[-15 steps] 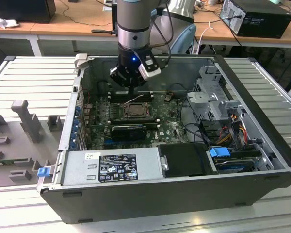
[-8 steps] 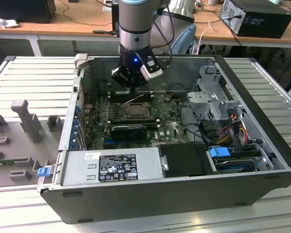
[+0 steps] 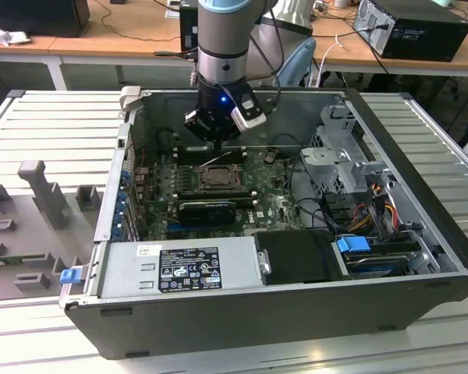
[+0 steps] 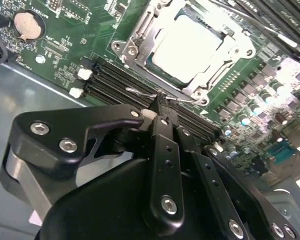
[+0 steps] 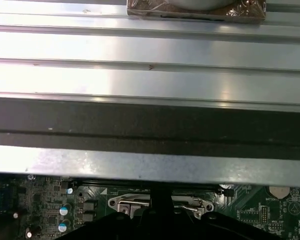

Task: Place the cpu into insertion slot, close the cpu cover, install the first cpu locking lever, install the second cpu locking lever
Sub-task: 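Install the first cpu locking lever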

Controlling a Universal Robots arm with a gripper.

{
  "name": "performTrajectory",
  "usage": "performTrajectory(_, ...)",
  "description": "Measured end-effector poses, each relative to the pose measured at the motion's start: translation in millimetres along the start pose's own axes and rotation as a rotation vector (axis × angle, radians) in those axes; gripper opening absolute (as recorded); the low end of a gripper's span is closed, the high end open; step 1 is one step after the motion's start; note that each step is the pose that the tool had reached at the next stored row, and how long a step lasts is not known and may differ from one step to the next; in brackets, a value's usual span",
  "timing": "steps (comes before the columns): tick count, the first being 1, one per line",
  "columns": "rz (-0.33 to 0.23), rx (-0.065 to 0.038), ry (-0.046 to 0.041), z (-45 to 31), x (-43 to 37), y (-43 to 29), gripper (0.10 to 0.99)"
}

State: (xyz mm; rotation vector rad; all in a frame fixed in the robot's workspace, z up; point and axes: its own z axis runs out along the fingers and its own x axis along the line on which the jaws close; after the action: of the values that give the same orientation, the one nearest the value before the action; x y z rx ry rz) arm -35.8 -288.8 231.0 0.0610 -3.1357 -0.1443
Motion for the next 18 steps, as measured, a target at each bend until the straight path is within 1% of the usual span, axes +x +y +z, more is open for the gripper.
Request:
performTrajectory(2, 0.000, -0.012, -0.0006, 0.5, -0.4, 0.0, 0.106)
performTrajectory(4, 0.000, -0.016, -0.0014, 2.2, -1.2, -0.1, 0.106)
performTrajectory(10, -0.001, -0.014, -0.0087, 5.7, -3.2, -0.6, 0.106)
performTrajectory(13, -0.001, -0.014, -0.0093, 8.1, -5.6, -0.9, 0.106)
performTrajectory(15, -0.001, -0.014, -0.0095, 11.3, -8.2, -0.8, 0.106)
performTrajectory(18, -0.002, -0.014, -0.0095, 13.2, -10.0, -0.4, 0.106)
